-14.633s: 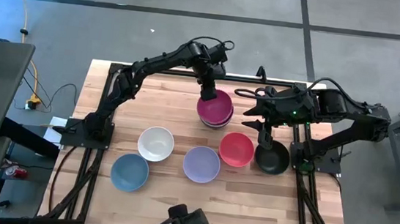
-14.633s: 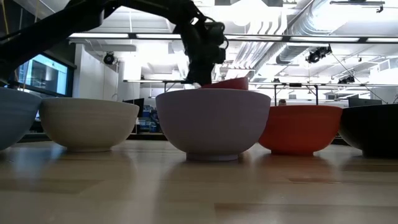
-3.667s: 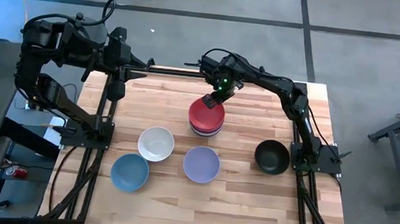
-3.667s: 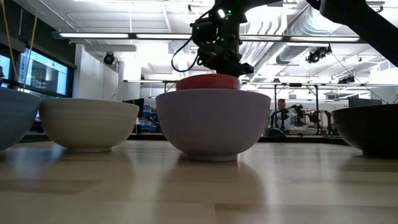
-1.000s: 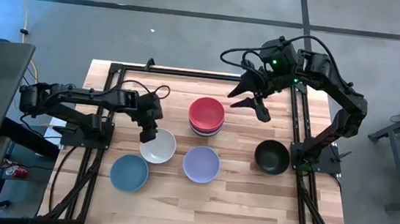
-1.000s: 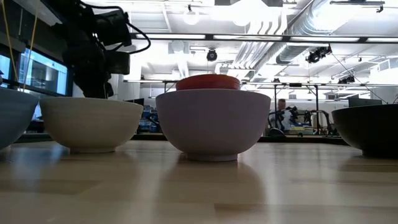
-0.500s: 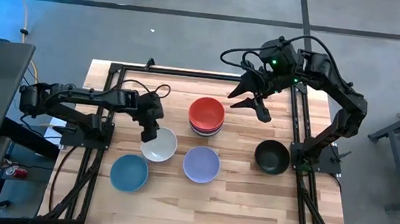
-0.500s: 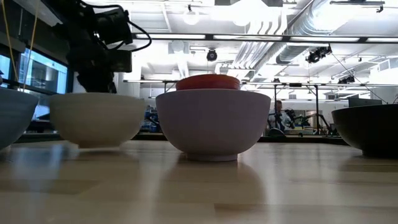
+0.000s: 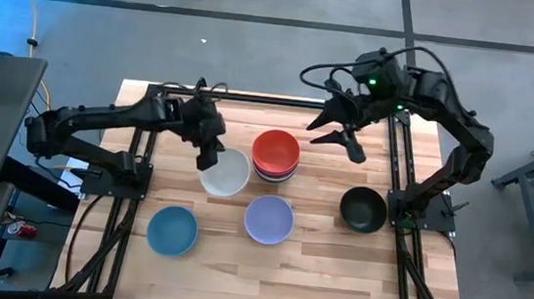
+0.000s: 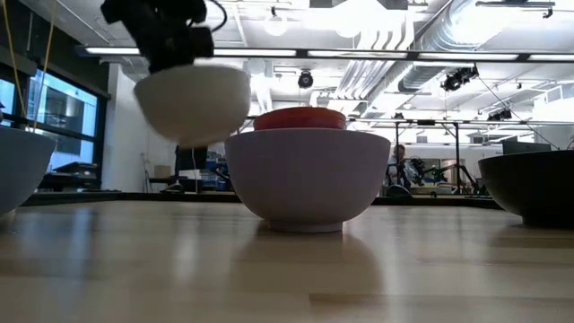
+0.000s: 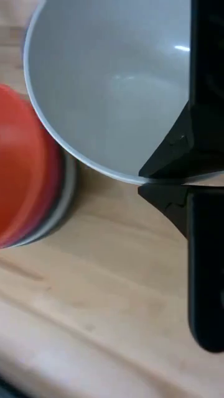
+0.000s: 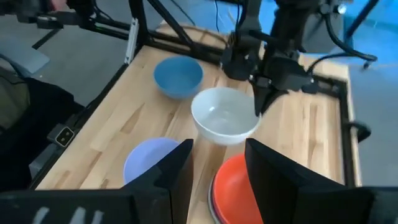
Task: Nest bowls inside each other
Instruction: Stack the white bowl on top of the orange bowl
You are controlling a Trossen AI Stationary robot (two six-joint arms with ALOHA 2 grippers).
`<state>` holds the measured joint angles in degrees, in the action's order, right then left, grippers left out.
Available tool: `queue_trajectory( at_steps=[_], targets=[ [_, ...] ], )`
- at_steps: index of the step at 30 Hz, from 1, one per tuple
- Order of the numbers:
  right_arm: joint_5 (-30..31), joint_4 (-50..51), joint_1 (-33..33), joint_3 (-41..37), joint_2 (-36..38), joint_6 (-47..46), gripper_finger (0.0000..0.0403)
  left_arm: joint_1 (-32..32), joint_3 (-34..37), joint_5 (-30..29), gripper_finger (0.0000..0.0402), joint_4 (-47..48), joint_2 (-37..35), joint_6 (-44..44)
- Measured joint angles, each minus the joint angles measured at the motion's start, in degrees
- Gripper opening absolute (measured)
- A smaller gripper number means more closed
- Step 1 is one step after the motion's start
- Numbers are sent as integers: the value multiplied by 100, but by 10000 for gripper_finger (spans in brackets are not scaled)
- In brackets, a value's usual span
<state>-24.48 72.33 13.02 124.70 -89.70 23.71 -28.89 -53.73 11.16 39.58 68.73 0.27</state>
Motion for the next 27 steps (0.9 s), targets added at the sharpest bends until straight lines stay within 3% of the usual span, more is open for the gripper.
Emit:
queue_trajectory(
  at_steps=[6,12,20,27],
  targets=[
    [-310,-137,21,0,483,80,138,-230,-837,-1,0,196,63,191],
    [-314,-129,22,0,839,-48,138,-447,-1856,-28,0,444,613,297],
    [-303,323,20,0,948,-88,138,-539,-3709,46,0,1070,2171,586],
    [-297,626,20,0,954,-75,138,-537,-5504,473,0,1924,3731,884]
  ],
)
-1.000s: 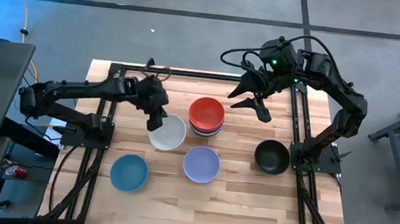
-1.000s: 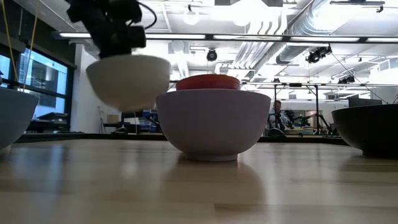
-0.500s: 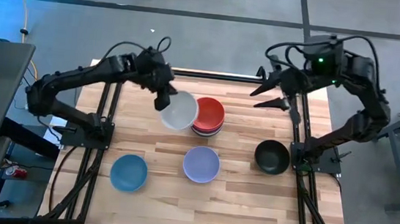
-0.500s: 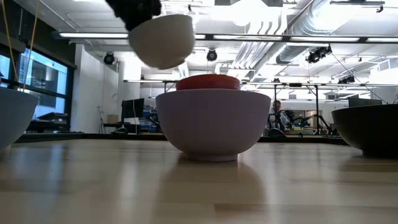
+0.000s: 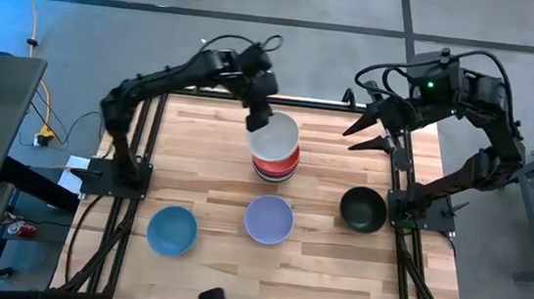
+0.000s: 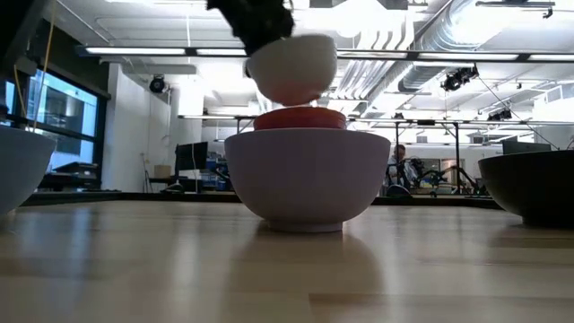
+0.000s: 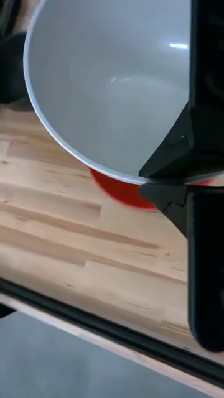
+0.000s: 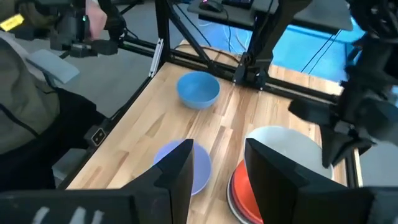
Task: Nest bowls inside each other
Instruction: Stack the white bowl on top of the orange bowl
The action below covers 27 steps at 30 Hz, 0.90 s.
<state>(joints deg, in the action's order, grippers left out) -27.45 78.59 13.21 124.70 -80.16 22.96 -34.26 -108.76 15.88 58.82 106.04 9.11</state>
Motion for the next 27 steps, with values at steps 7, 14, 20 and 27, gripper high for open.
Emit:
queue_trajectory(
  at_steps=[7,14,20,27],
  targets=[
    [14,195,0,0,0,31,138,0,-1312,7,0,905,1164,165],
    [4,268,0,0,0,153,138,0,-1546,2,0,1122,1600,208],
    [-24,268,0,0,0,160,138,0,-1546,2,0,1204,1699,235],
    [-32,268,-61,0,0,131,138,33,-1236,4,0,1023,1699,321]
  ],
)
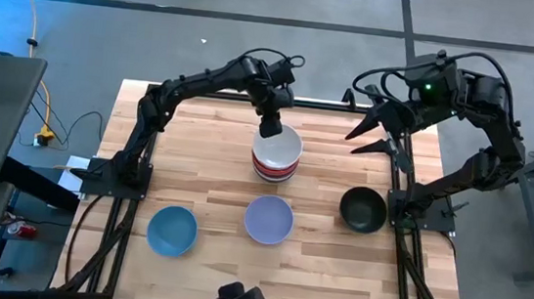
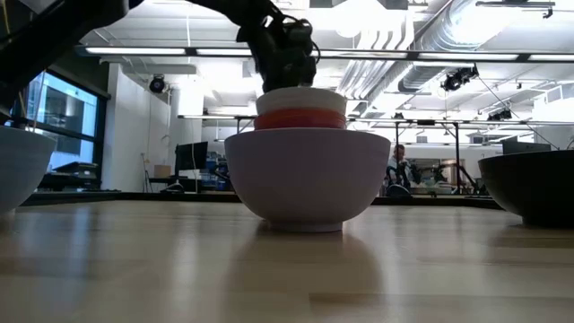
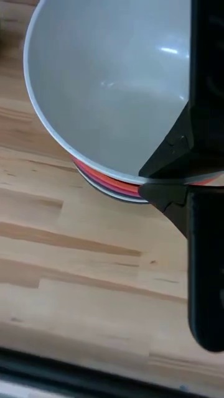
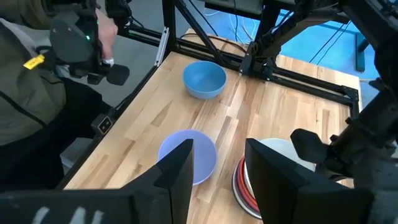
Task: Nest bowls inside each other
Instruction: Stack the white bowl on top of the orange bowl, then stack the black bowl on top of the white bowl
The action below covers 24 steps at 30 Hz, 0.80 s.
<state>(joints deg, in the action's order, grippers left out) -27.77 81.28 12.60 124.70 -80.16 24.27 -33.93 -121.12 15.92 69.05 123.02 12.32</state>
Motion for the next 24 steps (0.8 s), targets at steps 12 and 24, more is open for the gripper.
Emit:
queue_trajectory(
  at_steps=[12,24],
  targets=[
    [-20,-2,-149,2,0,-22,138,68,540,189,20,-700,-7,4],
    [12,25,-149,5,-2,-236,138,61,544,167,126,-809,-361,192]
  ],
)
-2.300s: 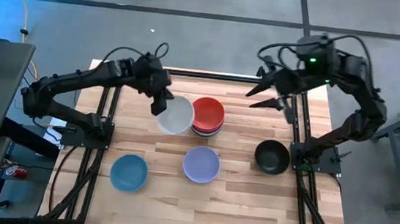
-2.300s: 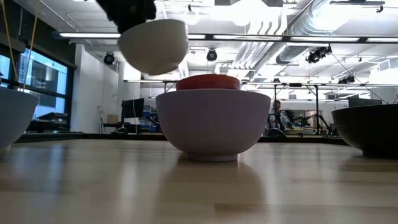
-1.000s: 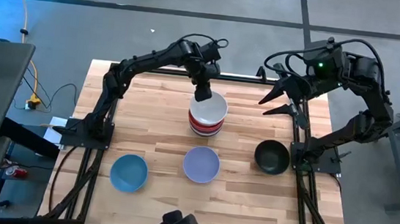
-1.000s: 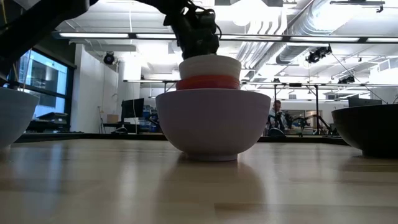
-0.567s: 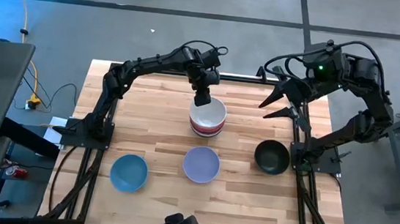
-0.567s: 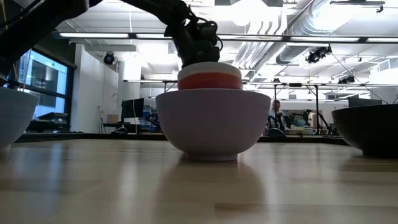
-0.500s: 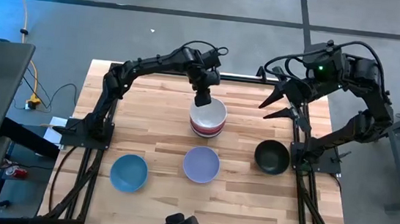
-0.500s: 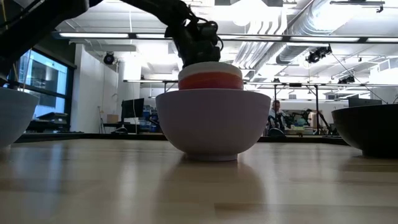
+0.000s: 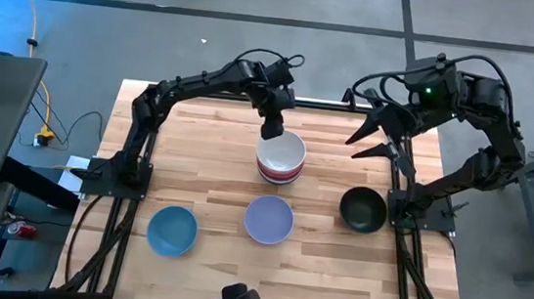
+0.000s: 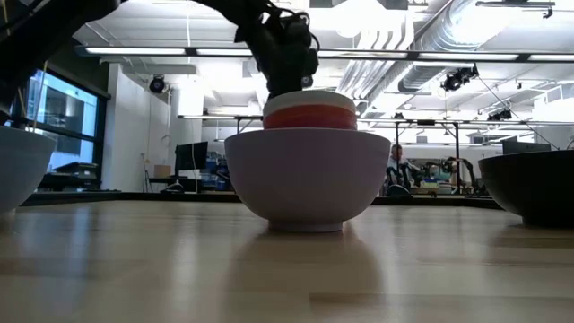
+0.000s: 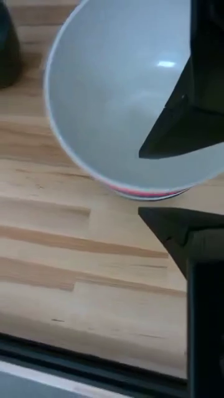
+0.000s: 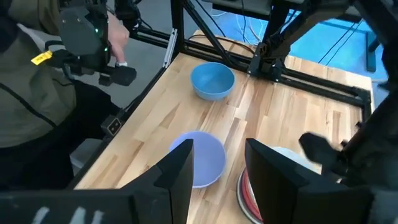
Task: Nest bowls inside each other
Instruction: Stack the black bowl on top of the white bowl
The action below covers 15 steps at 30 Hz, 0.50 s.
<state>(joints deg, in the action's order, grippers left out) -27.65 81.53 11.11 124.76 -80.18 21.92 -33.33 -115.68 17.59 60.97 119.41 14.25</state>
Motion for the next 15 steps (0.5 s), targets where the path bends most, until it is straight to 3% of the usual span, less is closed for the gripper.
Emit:
queue_trajectory(
  at_steps=[9,15],
  targets=[
    [610,614,-1,1,-6,-1217,138,-169,2,48,149,869,-723,577],
    [1911,852,0,-218,148,-2757,138,-252,0,48,149,1169,-1339,735]
  ],
)
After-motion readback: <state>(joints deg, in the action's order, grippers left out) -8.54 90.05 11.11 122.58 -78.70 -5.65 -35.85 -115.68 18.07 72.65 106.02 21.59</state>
